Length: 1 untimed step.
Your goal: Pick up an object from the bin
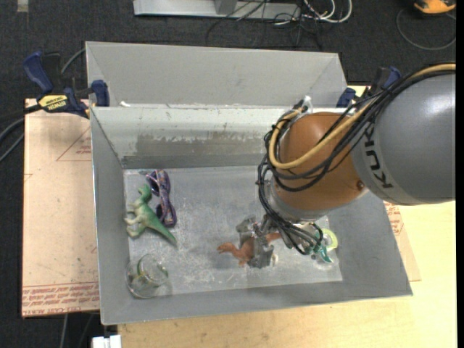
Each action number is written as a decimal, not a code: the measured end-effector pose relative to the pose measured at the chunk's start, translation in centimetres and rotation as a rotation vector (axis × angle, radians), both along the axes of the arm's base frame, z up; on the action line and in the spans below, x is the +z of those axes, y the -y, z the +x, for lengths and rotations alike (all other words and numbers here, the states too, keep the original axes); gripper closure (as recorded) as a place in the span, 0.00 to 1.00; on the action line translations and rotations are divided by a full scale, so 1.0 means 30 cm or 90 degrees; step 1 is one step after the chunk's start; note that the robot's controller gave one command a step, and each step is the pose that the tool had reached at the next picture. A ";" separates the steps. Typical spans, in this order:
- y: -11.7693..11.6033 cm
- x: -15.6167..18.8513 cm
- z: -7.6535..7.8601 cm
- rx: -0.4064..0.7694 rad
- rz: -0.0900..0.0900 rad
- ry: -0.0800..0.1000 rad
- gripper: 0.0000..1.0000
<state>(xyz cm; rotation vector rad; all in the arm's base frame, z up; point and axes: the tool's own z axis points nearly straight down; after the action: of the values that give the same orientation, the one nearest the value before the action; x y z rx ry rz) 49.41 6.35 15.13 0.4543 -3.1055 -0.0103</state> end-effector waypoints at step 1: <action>0.000 0.272 -0.003 -0.001 0.000 -0.002 1.00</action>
Offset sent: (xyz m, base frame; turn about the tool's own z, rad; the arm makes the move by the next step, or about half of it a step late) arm -0.0017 -0.0009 0.1861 -0.0167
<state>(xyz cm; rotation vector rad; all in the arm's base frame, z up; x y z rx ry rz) 49.33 6.35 23.28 0.4503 -3.1029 -0.0114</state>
